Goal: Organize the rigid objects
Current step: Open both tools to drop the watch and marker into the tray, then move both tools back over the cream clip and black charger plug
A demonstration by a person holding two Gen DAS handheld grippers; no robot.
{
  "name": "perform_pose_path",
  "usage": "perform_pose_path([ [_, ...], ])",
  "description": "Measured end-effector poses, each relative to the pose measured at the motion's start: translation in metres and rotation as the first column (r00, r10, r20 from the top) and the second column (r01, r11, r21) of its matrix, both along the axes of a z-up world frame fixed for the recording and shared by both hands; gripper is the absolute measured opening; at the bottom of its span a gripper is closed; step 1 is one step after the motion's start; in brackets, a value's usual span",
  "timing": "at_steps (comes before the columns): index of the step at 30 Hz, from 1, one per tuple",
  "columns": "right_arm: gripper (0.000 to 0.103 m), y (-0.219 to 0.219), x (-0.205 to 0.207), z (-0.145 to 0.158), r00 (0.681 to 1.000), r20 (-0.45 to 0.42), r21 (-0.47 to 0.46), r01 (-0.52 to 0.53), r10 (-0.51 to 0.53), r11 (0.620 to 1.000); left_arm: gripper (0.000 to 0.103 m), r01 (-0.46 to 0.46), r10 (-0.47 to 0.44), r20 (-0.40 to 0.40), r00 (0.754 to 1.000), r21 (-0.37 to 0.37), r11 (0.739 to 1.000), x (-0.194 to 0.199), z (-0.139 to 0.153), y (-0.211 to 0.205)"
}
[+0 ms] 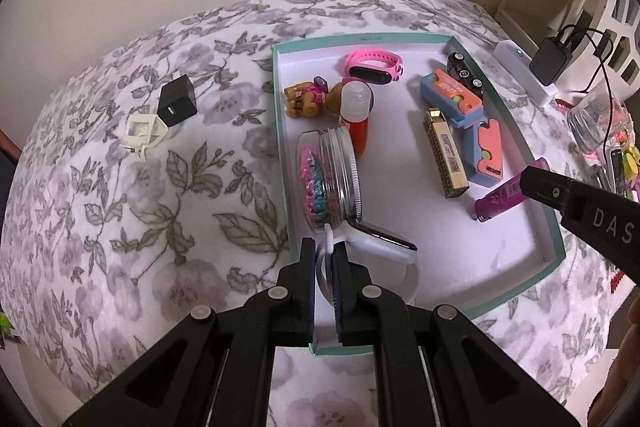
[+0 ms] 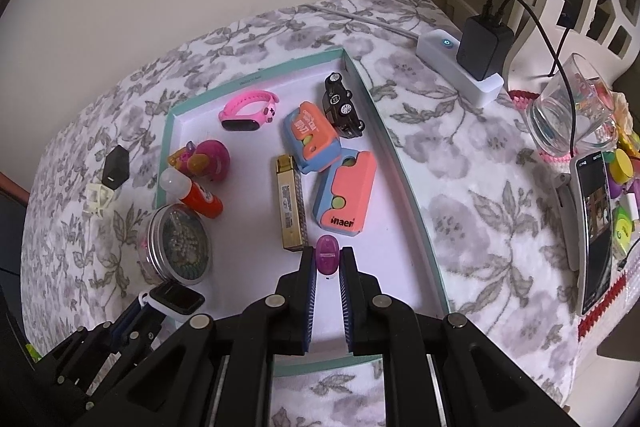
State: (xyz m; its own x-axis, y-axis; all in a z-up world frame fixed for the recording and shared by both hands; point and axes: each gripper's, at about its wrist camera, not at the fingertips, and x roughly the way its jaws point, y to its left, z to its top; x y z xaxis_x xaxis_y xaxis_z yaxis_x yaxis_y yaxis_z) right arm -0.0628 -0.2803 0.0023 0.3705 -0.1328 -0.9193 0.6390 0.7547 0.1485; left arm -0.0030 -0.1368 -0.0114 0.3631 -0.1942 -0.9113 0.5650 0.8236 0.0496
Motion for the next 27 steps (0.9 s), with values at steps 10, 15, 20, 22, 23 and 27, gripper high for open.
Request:
perform_pose_path([
  [10, 0.017, -0.003, 0.002, 0.0, 1.0, 0.007, -0.007, -0.001, 0.001, 1.0, 0.027, 0.01, -0.011, 0.032, 0.999, 0.016, 1.0, 0.0, -0.001, -0.004],
  [15, 0.029, -0.003, 0.003, 0.001, 1.0, 0.011, -0.014, -0.003, 0.003, 1.0, 0.047, 0.008, -0.008, 0.042, 0.999, 0.006, 1.0, 0.0, 0.002, -0.003],
  [20, 0.036, -0.003, 0.003, 0.0, 1.0, 0.012, -0.019, 0.002, -0.002, 1.0, 0.065, -0.005, 0.005, 0.046, 0.999, -0.01, 1.0, 0.002, 0.007, -0.001],
  [22, 0.044, -0.004, 0.003, 0.0, 1.0, 0.016, -0.017, 0.003, -0.003, 1.0, 0.067, -0.014, 0.014, 0.043, 0.999, -0.012, 1.0, 0.004, 0.007, 0.001],
  [23, 0.044, -0.005, 0.003, 0.0, 1.0, 0.017, -0.016, 0.004, -0.004, 1.0, 0.068, -0.021, 0.021, 0.039, 0.999, -0.012, 1.0, 0.005, 0.007, 0.002],
  [27, 0.059, -0.005, 0.004, -0.002, 1.0, 0.018, -0.018, 0.006, -0.006, 1.0, 0.068, -0.063, 0.064, 0.029, 0.998, -0.017, 0.998, 0.013, 0.008, 0.009],
])
